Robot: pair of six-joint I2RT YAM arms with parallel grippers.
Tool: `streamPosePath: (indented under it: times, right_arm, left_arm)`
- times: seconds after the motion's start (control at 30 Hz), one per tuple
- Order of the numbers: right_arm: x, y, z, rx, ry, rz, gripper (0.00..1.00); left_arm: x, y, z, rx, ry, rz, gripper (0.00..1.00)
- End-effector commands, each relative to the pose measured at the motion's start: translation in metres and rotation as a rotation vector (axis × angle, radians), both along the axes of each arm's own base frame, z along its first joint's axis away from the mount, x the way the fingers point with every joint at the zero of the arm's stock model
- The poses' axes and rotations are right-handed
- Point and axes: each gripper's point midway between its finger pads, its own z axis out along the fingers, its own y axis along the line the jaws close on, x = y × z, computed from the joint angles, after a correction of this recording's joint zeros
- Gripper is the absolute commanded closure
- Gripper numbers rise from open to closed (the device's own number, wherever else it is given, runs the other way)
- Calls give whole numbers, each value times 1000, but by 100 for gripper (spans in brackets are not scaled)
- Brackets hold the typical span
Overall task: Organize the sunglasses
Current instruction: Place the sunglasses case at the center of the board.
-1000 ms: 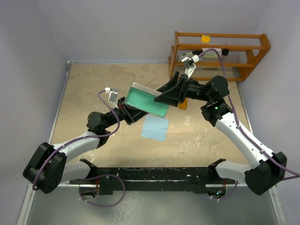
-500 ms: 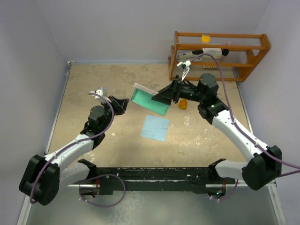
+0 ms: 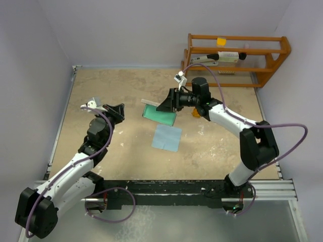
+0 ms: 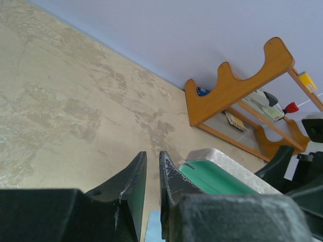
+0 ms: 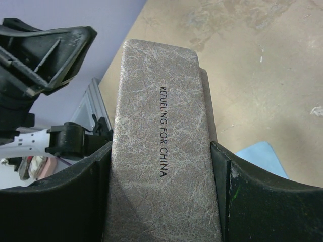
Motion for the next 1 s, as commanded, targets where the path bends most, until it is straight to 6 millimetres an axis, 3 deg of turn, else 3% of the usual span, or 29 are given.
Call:
streamPosePath:
  times: [0.0,0.23,0.37,0.83,0.97]
  right_arm:
    - [15,13,29,52,-130,74,100]
    - [31,29,8,54,-105,143,100]
    - [42,36,-13,41,-74,159,100]
    - [59,50,-47,24,-36,261,100]
    - [62,53,-65,14,6,288,100]
  left_arm:
    - [-2,2,9,-3,-11,-1,87]
    - [-8,-1,12,-24,-18,-22,87]
    - [-11,-7,15,-14,-28,-65,87]
    - [-13,-20,14,-18,-37,-138,85]
    - [-13,-21,14,-19,-40,-144,85]
